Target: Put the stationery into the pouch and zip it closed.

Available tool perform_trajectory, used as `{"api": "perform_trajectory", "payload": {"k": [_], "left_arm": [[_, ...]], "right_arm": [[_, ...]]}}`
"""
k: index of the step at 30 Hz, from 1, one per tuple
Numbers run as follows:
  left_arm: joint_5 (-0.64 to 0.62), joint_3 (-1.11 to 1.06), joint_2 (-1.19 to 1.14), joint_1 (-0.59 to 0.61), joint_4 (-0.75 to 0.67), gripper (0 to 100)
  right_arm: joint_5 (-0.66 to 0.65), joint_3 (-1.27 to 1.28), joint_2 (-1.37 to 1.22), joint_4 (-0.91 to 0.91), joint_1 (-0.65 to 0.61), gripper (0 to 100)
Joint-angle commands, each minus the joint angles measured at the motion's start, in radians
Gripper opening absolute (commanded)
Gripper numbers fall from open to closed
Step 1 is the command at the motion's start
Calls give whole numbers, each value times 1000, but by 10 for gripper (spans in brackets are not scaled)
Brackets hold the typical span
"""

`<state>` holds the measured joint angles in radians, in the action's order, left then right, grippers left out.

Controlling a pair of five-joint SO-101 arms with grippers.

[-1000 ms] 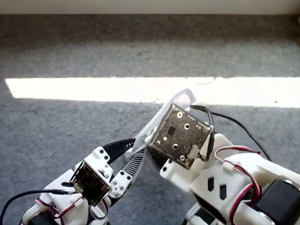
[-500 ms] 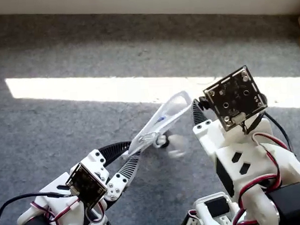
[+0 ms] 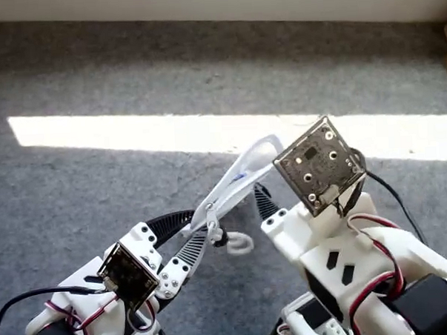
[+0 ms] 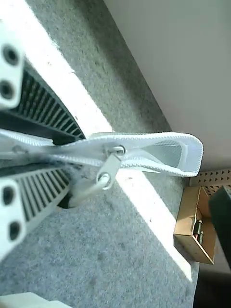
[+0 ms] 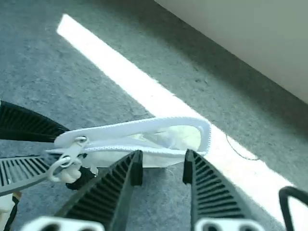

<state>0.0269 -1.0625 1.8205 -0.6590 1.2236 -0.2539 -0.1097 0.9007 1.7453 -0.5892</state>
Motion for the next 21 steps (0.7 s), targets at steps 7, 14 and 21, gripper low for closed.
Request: {"api": "perform_trajectory", "payload": {"k": [7, 14, 21], "left_arm": [[2, 30, -1, 25, 3, 4], [2, 30, -1, 25, 3, 4], [2, 28, -1, 25, 3, 4]], "right_arm": [[117, 179, 30, 18, -295, 160], [133, 191, 119, 12, -403, 160], [150, 191, 120, -36, -406, 160]]}}
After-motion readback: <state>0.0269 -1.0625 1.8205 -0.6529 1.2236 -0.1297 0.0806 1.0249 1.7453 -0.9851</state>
